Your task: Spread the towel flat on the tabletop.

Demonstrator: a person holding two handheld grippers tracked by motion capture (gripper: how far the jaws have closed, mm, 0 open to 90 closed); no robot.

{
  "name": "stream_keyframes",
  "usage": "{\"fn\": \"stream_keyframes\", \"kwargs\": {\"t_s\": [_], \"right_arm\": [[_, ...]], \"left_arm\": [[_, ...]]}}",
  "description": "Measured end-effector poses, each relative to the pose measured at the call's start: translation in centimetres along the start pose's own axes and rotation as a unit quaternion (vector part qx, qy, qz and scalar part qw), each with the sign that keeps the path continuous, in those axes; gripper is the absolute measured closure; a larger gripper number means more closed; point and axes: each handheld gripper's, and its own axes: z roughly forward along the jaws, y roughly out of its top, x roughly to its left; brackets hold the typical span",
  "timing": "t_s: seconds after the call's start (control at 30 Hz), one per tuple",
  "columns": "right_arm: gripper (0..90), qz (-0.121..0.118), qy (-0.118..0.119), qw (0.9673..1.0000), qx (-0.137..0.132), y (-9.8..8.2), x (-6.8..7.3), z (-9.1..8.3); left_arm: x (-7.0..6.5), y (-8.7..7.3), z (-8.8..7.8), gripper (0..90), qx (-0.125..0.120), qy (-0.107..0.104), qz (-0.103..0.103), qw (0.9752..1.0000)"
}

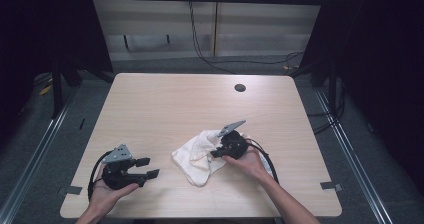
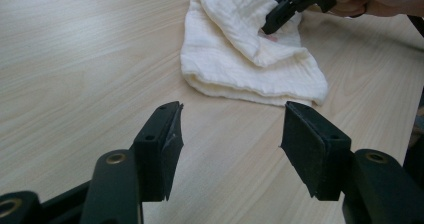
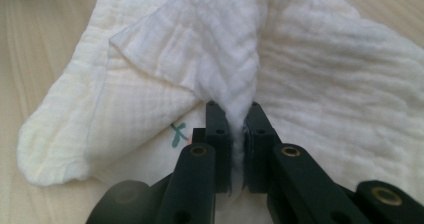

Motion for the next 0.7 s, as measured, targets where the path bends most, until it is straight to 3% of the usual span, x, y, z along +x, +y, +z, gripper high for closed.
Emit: {"fn": "stream_keyframes", "kwargs": {"t_s": [0.13,0.23,0.53,0.63,0.7], "right_arm": [[84.3,-0.004,0.006,1.0000,0.006,0.0,1.4,0.2],[84.4,-0.012,0.017,0.9997,0.008,0.0,2.5,0.4],[84.4,-0.024,0.030,0.9992,0.004,0.1,4.6,1.0],[84.4,-0.023,0.042,0.9988,0.010,0.0,5.6,1.1],[84.3,-0.024,0.048,0.9985,0.014,0.0,6.2,1.2]], "left_arm": [[0.1,-0.1,0.1,39.3,0.002,0.009,-0.004,0.9999],[0.3,-0.2,0.2,39.1,0.003,0.004,-0.015,0.9999],[0.0,-0.3,0.4,39.8,0.012,0.004,-0.004,0.9999],[0.1,-0.4,0.4,39.7,0.012,-0.007,-0.010,0.9999],[0.1,-0.6,0.4,39.8,0.017,0.000,-0.009,0.9998]]}}
